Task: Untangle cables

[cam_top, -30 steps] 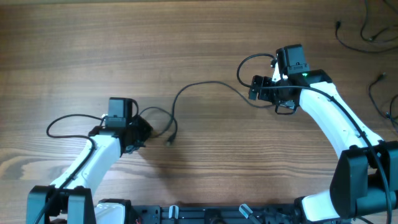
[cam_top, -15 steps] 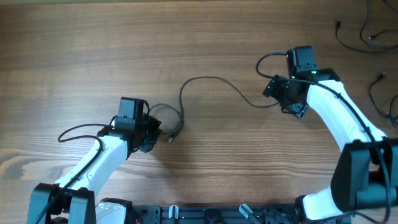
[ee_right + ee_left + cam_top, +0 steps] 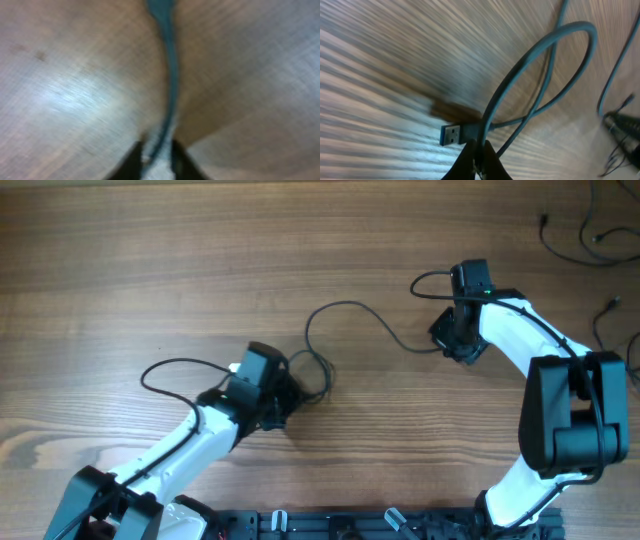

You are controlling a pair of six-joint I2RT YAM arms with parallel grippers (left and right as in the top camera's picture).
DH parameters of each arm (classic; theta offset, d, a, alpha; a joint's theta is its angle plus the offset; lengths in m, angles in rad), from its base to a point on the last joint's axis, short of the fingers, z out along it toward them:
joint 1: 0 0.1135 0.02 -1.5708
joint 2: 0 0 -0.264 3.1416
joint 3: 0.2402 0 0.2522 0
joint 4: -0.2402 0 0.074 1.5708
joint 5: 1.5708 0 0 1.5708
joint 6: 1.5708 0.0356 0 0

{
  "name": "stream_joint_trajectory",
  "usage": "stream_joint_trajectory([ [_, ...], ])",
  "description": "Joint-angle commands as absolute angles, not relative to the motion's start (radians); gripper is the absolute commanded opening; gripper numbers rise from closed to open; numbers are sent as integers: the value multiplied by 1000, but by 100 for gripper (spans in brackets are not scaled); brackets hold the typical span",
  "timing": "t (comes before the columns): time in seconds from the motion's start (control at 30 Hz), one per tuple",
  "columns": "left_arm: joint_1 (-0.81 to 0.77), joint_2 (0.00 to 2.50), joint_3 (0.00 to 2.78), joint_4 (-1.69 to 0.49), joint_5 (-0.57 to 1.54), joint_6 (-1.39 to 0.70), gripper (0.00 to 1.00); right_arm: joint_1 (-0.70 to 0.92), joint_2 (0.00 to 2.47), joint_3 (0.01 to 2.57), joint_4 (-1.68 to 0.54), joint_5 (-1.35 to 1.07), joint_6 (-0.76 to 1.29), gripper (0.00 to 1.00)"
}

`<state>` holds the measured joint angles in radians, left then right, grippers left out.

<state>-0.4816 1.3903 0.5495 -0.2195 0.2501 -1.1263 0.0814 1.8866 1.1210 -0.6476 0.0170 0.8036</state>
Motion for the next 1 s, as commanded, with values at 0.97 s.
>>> stream_joint_trajectory([
  [0.97, -479, 1478, 542, 78, 149, -1168, 8, 396, 1573, 1165, -723, -429, 237, 4],
])
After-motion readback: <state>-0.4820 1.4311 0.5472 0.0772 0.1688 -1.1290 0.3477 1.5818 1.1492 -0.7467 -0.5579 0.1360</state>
